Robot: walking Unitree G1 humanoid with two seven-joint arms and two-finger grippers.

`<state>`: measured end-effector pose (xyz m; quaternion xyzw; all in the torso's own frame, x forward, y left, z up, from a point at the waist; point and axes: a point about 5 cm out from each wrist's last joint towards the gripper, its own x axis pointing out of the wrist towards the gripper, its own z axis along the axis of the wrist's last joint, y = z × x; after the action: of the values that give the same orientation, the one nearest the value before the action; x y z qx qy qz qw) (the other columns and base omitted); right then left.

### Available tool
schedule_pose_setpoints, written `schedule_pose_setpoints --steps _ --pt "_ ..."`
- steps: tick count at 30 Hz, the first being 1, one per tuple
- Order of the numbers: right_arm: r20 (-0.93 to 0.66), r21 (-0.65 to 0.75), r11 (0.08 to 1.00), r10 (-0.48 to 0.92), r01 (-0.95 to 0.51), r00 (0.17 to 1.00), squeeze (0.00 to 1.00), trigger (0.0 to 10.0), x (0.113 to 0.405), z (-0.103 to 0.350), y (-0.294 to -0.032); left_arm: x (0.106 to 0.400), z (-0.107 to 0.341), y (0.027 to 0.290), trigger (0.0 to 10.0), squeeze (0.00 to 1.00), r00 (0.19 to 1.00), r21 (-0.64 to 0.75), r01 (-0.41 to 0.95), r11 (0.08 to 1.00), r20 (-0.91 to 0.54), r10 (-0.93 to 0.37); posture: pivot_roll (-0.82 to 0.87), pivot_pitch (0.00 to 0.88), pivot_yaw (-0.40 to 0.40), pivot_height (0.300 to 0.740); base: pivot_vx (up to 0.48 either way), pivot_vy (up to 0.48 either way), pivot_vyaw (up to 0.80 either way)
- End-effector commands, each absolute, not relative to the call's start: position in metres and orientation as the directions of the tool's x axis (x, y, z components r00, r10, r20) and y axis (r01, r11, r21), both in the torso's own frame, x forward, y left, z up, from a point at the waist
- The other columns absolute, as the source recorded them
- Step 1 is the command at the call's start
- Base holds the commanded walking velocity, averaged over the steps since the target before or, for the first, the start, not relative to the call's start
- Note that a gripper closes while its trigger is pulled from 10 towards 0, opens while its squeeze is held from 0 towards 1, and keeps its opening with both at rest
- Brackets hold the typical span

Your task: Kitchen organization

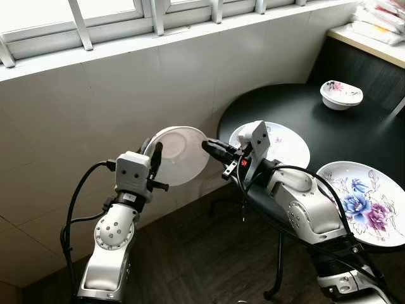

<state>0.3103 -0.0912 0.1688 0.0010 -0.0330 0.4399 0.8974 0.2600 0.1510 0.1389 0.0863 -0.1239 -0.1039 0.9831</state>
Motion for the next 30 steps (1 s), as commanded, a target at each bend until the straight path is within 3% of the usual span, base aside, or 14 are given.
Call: schedule_pose_setpoints --steps 1,6,7,8,9,19,28,29,30 --pt "0.083 -0.055 0.653 0.757 -0.756 0.648 0.00 10.0 0.316 0.176 -0.095 0.258 0.142 0.147 0.0 0.00 0.939 0.216 0.196 0.957 0.240 -0.246 0.01 0.000 -0.020 0.740 0.000 0.000 0.00" --pt "0.085 -0.046 0.682 0.731 -0.730 0.677 0.00 10.0 0.320 0.176 -0.096 0.261 0.139 0.149 0.0 0.00 0.953 0.218 0.169 0.961 0.214 -0.216 0.01 0.000 -0.020 0.740 0.000 0.000 0.00" --pt "0.090 -0.042 0.687 0.726 -0.726 0.682 0.28 10.0 0.321 0.176 -0.096 0.262 0.138 0.150 0.0 0.00 0.956 0.218 0.163 0.962 0.206 -0.209 0.01 0.000 -0.020 0.740 0.000 0.000 0.00" --pt "0.094 -0.032 0.688 0.724 -0.725 0.683 1.00 10.0 0.321 0.176 -0.096 0.262 0.137 0.150 6.0 0.00 0.959 0.217 0.161 0.963 0.197 -0.205 0.01 0.000 -0.017 0.740 0.000 0.000 0.00" --pt "0.107 -0.018 0.688 0.723 -0.726 0.682 1.00 10.0 0.320 0.176 -0.096 0.263 0.136 0.150 10.0 0.00 0.960 0.219 0.170 0.961 0.185 -0.212 0.01 0.000 -0.018 0.740 0.000 0.000 0.00" --pt "0.113 -0.004 0.687 0.722 -0.727 0.682 1.00 10.0 0.319 0.174 -0.095 0.263 0.134 0.149 10.0 0.00 0.962 0.225 0.167 0.960 0.175 -0.208 0.01 0.000 -0.018 0.740 0.000 0.000 0.00" --pt "0.038 0.021 0.616 0.787 -0.788 0.616 1.00 10.0 0.307 0.159 -0.088 0.264 0.134 0.150 10.0 0.00 0.964 0.226 0.162 0.961 0.170 -0.203 0.01 0.000 -0.017 0.740 0.000 0.000 0.00" --pt "0.018 0.025 0.611 0.791 -0.791 0.612 0.27 10.0 0.306 0.154 -0.088 0.264 0.135 0.150 10.0 0.00 0.964 0.226 0.162 0.960 0.172 -0.203 0.01 0.000 -0.019 0.740 0.000 0.000 0.00" --pt "0.013 0.026 0.612 0.790 -0.790 0.613 0.27 10.0 0.306 0.153 -0.088 0.264 0.135 0.150 10.0 0.00 0.964 0.226 0.162 0.960 0.172 -0.203 0.01 0.000 -0.019 0.740 0.000 0.000 0.00"
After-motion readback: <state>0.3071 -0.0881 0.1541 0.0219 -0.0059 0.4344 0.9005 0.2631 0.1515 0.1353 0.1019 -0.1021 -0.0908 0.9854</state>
